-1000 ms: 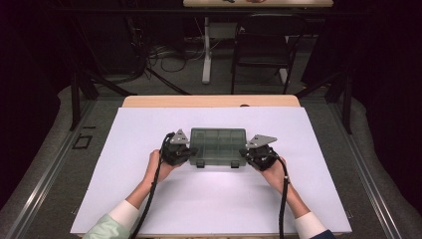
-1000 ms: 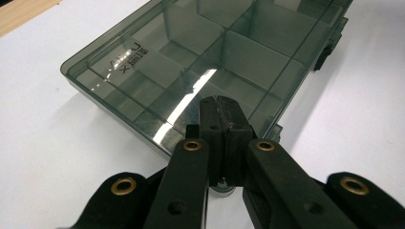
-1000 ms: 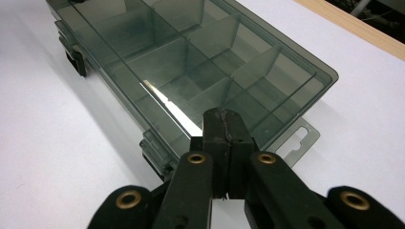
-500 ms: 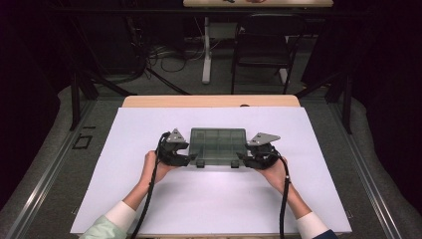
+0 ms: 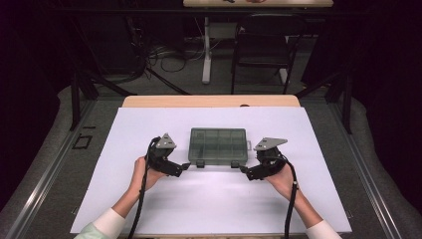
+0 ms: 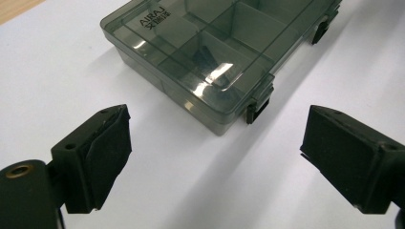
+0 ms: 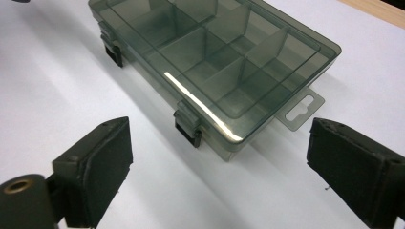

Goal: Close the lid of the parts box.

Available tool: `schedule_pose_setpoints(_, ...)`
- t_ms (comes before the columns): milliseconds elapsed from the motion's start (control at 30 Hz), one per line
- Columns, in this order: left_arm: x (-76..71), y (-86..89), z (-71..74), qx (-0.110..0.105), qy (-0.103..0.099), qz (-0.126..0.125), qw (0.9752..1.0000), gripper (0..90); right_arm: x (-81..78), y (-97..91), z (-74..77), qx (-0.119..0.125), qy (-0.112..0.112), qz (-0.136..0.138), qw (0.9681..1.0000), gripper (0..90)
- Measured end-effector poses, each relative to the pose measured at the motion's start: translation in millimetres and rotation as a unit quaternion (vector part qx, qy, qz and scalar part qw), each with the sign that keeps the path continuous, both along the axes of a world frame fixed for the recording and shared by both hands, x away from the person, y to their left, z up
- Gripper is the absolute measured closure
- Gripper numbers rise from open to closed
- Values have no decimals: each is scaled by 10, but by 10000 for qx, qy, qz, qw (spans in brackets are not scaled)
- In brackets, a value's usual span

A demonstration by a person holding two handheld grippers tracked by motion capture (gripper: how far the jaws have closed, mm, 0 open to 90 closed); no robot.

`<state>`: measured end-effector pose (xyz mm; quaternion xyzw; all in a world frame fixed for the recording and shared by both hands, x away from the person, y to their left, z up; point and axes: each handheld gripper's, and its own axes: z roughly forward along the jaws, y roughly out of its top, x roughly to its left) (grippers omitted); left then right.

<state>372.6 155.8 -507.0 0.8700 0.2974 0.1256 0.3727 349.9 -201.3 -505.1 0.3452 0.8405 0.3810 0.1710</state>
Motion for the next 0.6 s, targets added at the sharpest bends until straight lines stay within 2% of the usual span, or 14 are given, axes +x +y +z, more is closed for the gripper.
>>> schedule_pose_setpoints(267,-107,76,-39,31,-1,45,10000,36,-138,-75,22,113,-57,19,9999,20)
schedule_pose_setpoints(600,-287,149,-60,52,-56,46,10000,0,-284,-173,6,95,-65,3,9999,0)
